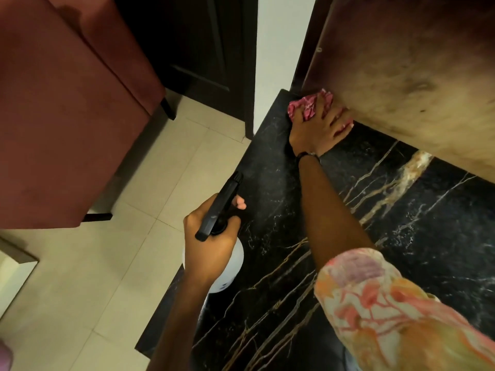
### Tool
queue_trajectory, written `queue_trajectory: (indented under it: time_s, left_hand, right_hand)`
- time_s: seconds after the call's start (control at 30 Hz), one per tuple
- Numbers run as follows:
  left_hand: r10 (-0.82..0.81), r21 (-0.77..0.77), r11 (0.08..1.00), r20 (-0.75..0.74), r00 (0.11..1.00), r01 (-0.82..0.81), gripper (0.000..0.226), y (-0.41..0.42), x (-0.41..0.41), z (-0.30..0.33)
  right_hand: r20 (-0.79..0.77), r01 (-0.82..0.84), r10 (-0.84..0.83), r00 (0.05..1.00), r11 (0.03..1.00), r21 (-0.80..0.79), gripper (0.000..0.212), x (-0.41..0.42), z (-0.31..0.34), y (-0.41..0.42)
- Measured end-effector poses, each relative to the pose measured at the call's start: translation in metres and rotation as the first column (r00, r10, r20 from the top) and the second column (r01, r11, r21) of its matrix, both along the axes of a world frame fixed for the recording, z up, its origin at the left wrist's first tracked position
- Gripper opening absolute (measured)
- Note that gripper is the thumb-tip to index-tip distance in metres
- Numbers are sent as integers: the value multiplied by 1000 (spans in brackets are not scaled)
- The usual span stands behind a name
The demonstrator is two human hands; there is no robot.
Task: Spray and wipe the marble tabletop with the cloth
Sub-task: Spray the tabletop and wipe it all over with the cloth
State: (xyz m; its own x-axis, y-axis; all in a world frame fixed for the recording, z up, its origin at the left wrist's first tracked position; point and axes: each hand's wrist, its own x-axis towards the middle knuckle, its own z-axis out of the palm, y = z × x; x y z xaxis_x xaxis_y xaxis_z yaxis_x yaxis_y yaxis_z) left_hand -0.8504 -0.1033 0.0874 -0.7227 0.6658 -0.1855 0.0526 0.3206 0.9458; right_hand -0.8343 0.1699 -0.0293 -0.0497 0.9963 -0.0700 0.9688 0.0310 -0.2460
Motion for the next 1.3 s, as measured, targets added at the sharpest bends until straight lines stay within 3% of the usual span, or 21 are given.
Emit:
queue_trajectory:
  time_s: [0.07,0.13,0.23,0.3,0.47,0.67,0.87,0.97,1.03,1.13,1.23,1.3]
  left_hand:
    - [9,3,1000,12,1000,-9,38,-2,-1,-1]
    - [12,-7,1000,10,1000,-12,38,-4,-3,-2]
    - [12,-31,999,-10,1000,-12,33,-8,-3,-3]
    - [17,-45,999,-30,999,-18,31,-11,-2,-2]
    - [23,-65,998,-28,999,-25,31,-17,4,2]
    - [-12,-47,999,-14,1000,11,27,-19,18,5]
    - [-66,-54,996,-19,998,65,25,-22,40,3]
    - [-62,-68,996,0,998,62,24,-30,48,4]
    - [-56,-90,994,26,998,58,25,-39,54,5]
    - [-46,-122,991,41,998,50,18,-53,60,5]
    - [-14,-140,990,34,999,19,20,-65,67,5]
    - [-22,-129,991,48,999,28,15,-75,72,3]
  right_hand:
    - [13,-25,26,1000,999,-31,67,-26,4,-5]
    - [27,-217,217,976,976,1,65,-39,4,-10]
    - [57,-526,523,850,849,54,61,-15,1,-12]
    - [32,-572,572,820,816,78,61,21,-5,-7]
    - [-20,-326,328,944,943,65,64,133,-6,13]
    - [-6,36,-36,999,999,40,70,261,4,35]
    - [27,420,-420,907,907,-15,65,348,6,20]
    - [7,600,-600,800,799,-48,64,355,5,-17]
    - [-14,626,-627,779,779,-42,63,341,8,-49]
    - [-28,457,-458,889,889,-17,63,297,9,-89]
    - [11,145,-145,989,989,-33,65,239,7,-124]
    - [17,-93,94,995,995,-34,66,201,7,-154]
